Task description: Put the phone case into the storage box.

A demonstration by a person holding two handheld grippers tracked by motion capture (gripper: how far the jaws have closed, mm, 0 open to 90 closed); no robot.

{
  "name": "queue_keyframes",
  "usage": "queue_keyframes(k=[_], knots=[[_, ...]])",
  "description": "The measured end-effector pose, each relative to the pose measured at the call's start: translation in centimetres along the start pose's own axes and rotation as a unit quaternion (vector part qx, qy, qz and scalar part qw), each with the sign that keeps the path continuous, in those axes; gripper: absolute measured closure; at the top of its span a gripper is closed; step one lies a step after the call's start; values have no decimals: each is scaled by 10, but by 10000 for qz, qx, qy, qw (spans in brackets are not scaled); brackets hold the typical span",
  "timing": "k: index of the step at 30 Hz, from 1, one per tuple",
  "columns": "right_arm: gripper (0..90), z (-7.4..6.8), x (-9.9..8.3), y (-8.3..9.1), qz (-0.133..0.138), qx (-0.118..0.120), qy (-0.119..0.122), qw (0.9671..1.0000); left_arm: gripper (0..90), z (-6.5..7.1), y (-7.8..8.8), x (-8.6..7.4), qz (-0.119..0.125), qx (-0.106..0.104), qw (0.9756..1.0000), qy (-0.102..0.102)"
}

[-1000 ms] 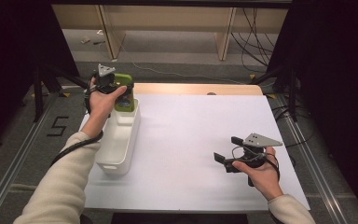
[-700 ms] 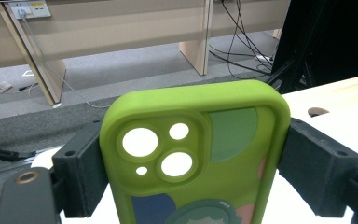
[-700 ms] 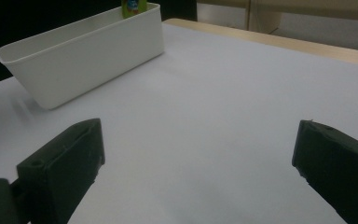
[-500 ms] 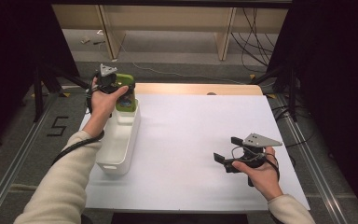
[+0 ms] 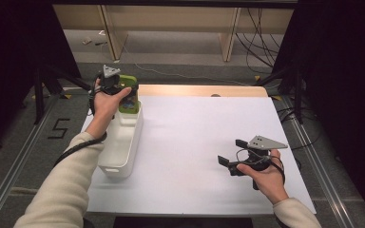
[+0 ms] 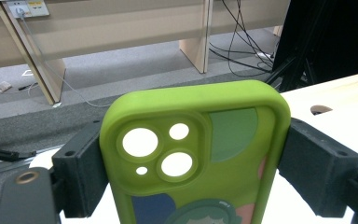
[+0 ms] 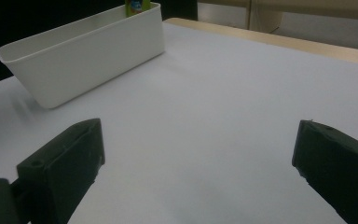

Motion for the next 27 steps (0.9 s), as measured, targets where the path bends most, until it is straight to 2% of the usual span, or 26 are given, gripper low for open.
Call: queue_keyframes(k=[27], knots=[[33, 0, -1, -1, -23, 6, 1, 10000, 159, 2, -8, -2, -58, 8, 10000, 1]])
Point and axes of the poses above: each handheld gripper's, and its own axes: y roughly backward along the jaws, x roughly out of its top, z roughly to its right, the point moved 5 cm from there along -y, roughly forward along the jaws, and after that the axes turned 8 degrees about x, right-handed, at the moved point
